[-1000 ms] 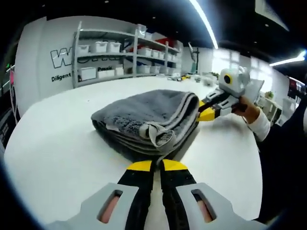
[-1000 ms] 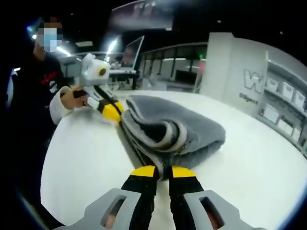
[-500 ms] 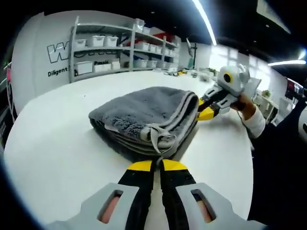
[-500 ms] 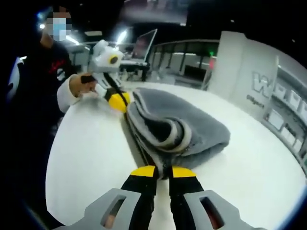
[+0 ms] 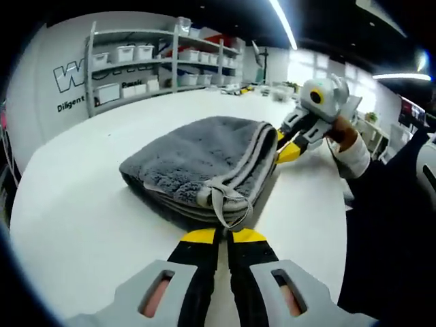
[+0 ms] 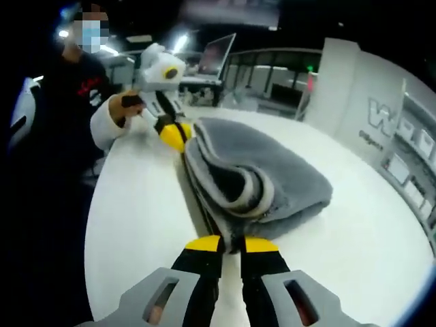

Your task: Open the folded towel by lifting each exposed corner and separating the folded layers until the towel lies flat within the target outline without major curled edges

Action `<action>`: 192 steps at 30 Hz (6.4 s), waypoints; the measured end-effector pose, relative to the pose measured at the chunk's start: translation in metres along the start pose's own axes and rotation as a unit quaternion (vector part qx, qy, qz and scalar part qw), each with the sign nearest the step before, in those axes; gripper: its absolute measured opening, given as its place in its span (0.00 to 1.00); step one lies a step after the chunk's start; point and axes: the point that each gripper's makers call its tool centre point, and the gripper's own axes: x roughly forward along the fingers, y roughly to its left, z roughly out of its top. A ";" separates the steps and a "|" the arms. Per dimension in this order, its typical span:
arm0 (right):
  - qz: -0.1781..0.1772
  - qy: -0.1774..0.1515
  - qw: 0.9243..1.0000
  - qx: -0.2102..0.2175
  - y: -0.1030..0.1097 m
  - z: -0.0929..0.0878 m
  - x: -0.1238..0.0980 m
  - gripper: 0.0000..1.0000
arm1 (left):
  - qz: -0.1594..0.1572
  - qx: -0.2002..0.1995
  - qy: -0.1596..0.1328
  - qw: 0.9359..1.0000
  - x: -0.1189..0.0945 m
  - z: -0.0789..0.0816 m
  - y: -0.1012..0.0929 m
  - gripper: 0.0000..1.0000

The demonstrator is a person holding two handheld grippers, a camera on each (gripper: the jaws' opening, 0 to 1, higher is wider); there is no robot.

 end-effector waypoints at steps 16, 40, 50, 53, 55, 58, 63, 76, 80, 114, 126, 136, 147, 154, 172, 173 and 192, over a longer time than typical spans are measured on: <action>0.056 0.022 0.998 -0.014 0.024 -0.006 -0.011 0.06 | -0.022 -0.005 0.044 0.999 -0.013 -0.012 -0.014 0.05; 0.119 0.038 0.992 -0.032 0.050 -0.011 -0.030 0.06 | -0.055 -0.003 0.088 0.995 -0.024 -0.027 -0.039 0.05; 0.133 0.045 0.989 -0.045 0.061 -0.012 -0.037 0.14 | -0.057 -0.001 0.097 0.994 -0.028 -0.029 -0.041 0.05; 0.130 0.039 0.989 -0.053 0.060 -0.010 -0.040 0.13 | -0.062 -0.007 0.098 0.993 -0.028 -0.029 -0.040 0.05; 0.127 0.026 0.990 -0.053 0.058 -0.006 -0.044 0.12 | -0.063 -0.010 0.099 0.993 -0.027 -0.030 -0.040 0.05; 0.108 -0.002 0.989 -0.102 0.053 0.003 -0.051 0.09 | -0.065 -0.009 0.101 0.993 -0.026 -0.030 -0.040 0.05; 0.084 0.000 0.978 -0.188 0.044 0.004 -0.053 0.09 | -0.063 -0.013 0.102 0.993 -0.026 -0.029 -0.039 0.05; -0.037 -0.059 0.949 -0.307 0.002 0.032 -0.050 0.54 | -0.064 -0.016 0.103 0.993 -0.025 -0.030 -0.041 0.05; -0.077 -0.032 0.928 -0.363 -0.009 0.029 -0.044 0.61 | -0.063 -0.014 0.101 0.993 -0.026 -0.029 -0.042 0.05; -0.014 -0.150 0.952 -0.266 0.016 0.057 -0.031 0.03 | -0.092 0.005 0.054 0.994 -0.034 -0.020 -0.044 0.10; 0.017 -0.211 0.976 -0.039 0.009 0.077 -0.030 0.01 | -0.067 0.022 0.014 0.997 -0.046 -0.008 -0.031 0.24; 0.031 -0.238 0.969 0.051 0.005 0.090 -0.030 0.01 | 0.007 0.113 -0.073 0.991 -0.050 0.026 0.002 0.52; 0.067 -0.254 0.946 0.189 -0.014 0.098 -0.029 0.01 | 0.031 0.196 -0.146 0.969 -0.046 0.050 0.007 0.72; 0.092 -0.238 0.933 0.256 -0.023 0.102 -0.022 0.00 | 0.046 0.224 -0.179 0.957 -0.037 0.063 0.009 0.69; 0.113 -0.214 0.938 0.248 -0.041 0.111 -0.019 0.01 | -0.023 0.164 -0.210 0.963 -0.028 0.078 0.017 0.14; 0.112 -0.214 0.939 0.246 -0.043 0.111 -0.019 0.01 | -0.026 0.161 -0.212 0.964 -0.028 0.079 0.018 0.13; 0.080 -0.227 0.956 0.166 -0.080 0.110 -0.016 0.01 | -0.037 0.113 -0.230 0.966 -0.015 0.118 0.046 0.11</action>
